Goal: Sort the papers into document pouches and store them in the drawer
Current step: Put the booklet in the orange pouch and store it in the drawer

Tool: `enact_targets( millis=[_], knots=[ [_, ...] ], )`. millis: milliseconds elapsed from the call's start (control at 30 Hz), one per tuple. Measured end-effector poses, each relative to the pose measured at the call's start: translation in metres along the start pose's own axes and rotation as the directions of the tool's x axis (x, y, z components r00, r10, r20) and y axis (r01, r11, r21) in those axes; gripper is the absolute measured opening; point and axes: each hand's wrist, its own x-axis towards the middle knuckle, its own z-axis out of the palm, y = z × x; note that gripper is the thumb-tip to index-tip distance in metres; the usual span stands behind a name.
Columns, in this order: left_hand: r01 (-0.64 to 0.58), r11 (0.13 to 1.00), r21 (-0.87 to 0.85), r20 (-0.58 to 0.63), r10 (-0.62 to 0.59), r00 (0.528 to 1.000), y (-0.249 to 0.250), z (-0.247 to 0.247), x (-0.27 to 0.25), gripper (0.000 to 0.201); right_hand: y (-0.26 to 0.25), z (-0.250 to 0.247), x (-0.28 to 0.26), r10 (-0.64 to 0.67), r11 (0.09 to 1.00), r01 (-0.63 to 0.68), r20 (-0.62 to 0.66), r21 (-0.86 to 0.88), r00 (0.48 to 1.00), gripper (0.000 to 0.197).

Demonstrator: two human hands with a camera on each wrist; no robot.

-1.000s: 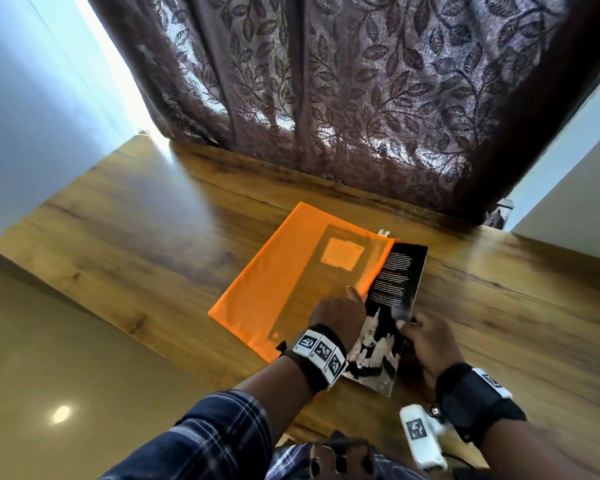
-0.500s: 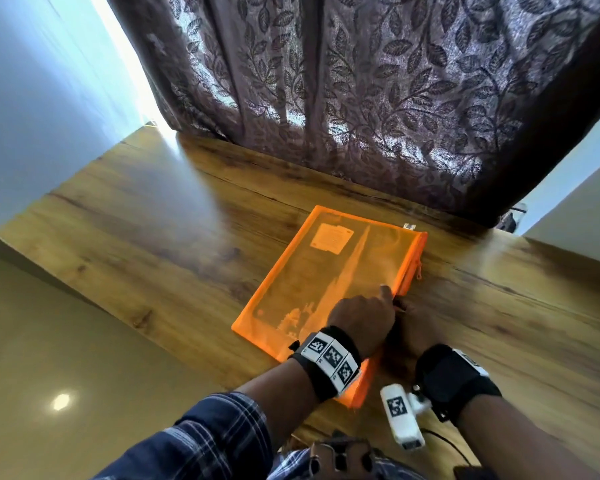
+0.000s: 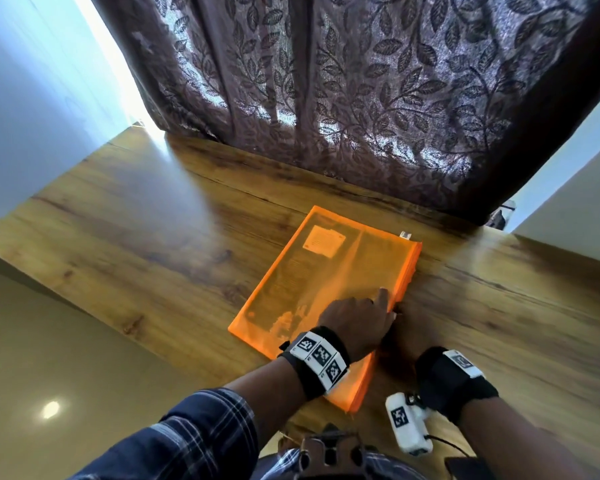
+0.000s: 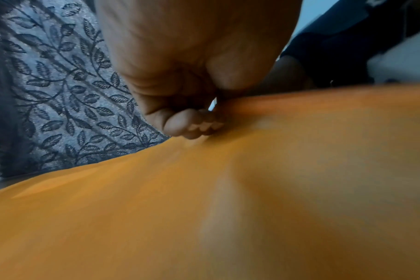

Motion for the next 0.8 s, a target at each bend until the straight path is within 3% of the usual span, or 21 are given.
enact_targets(
  millis=[67,167,200,267,300,367,433,500,700,800],
  knots=[
    [0.045,0.998,-0.032,-0.015,-0.045,0.999,-0.009,0.002,-0.001,0.054,0.004,-0.008,0.0,0.041,0.994,-0.031,-0.099,0.107,0.994,0.024],
    [0.031,1.0,-0.001,-0.004,-0.031,1.0,-0.027,0.015,-0.005,0.039,0.002,-0.021,-0.006,0.116,0.949,-0.04,-0.226,0.313,0.967,0.008],
    [0.043,0.999,0.023,-0.007,-0.043,0.999,-0.033,0.019,-0.007,0.037,0.002,-0.024,-0.006,0.082,0.961,-0.006,-0.266,0.275,0.961,0.004],
    [0.128,0.991,0.034,0.006,-0.128,0.992,-0.04,0.024,-0.015,0.047,-0.001,-0.029,-0.006,-0.097,0.99,0.124,-0.314,0.067,0.944,0.016],
    [0.168,0.986,0.021,0.035,-0.169,0.985,-0.042,0.026,-0.018,0.056,-0.003,-0.028,-0.005,-0.205,0.979,0.202,-0.268,-0.039,0.941,0.021],
    [0.213,0.977,-0.018,0.099,-0.21,0.973,-0.045,0.029,-0.024,0.071,-0.01,-0.024,-0.004,-0.33,0.927,0.322,-0.015,-0.193,0.944,0.034],
    [0.219,0.975,-0.026,0.14,-0.213,0.967,-0.046,0.03,-0.026,0.079,-0.013,-0.016,-0.002,-0.321,0.832,0.397,0.249,-0.386,0.914,0.05],
    [0.196,0.98,-0.015,0.192,-0.19,0.963,-0.049,0.03,-0.027,0.088,-0.014,-0.012,-0.007,-0.286,0.716,0.446,0.357,-0.537,0.889,0.058],
    [0.032,0.999,0.035,0.288,-0.041,0.957,-0.055,0.02,-0.009,0.095,-0.018,-0.017,-0.034,-0.142,0.708,0.294,0.278,-0.643,0.95,0.047],
    [0.065,0.995,0.08,0.295,-0.086,0.952,-0.049,0.015,0.0,0.103,-0.014,-0.016,-0.052,-0.077,0.733,0.175,0.176,-0.657,0.981,0.044]
  ],
)
